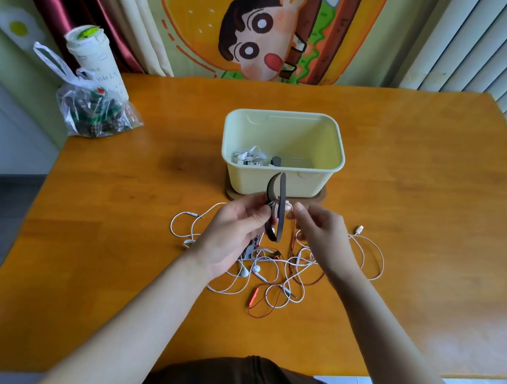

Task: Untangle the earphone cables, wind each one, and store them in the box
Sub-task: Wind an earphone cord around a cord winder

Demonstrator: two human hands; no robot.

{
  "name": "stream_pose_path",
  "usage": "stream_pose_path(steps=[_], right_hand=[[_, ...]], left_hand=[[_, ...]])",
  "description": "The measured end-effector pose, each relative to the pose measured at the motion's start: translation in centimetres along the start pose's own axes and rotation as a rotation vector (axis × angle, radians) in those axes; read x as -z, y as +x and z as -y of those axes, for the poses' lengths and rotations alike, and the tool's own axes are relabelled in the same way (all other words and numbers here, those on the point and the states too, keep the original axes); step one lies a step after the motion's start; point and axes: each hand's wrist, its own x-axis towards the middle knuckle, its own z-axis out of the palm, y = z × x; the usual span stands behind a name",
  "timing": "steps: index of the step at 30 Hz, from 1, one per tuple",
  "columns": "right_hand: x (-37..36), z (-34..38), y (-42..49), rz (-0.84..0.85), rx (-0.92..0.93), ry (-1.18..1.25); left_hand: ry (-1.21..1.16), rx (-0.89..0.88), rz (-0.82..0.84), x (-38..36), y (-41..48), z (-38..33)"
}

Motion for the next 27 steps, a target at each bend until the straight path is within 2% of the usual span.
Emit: stream_pose_path(steps=[2, 8, 16, 19, 23, 27], right_hand=[[-0.9, -0.3, -0.5, 0.006, -0.042, 0.081], [-3.0, -0.3, -2.0, 0.069, -0.064, 0.069], [-3.6, -0.3, -1.9, 0.115, -0.060, -0.069], [-3.7, 0.3, -2.3, 0.134, 0.007, -0.115], [-2.9, 1.2, -2.1, 0.135, 0.083, -0.174], [-0.8, 1.7, -0.8, 0.119, 0.135, -0.269]], left_hand=[[-0.073, -0.010, -0.036, -0.1, 0.4, 0.1], [-0.168, 0.011, -0.189, 0.3, 1.0, 0.9], [-0.232, 0.040, -0.369, 0.9, 1.8, 1.8], [-0.030, -0.031, -0.464, 1.0, 1.8, 2.2], [0.599, -0.212, -0.484, 1.6, 1.3, 2.4], [0.778, -0.228, -0.435, 2.7, 1.1, 2.2]])
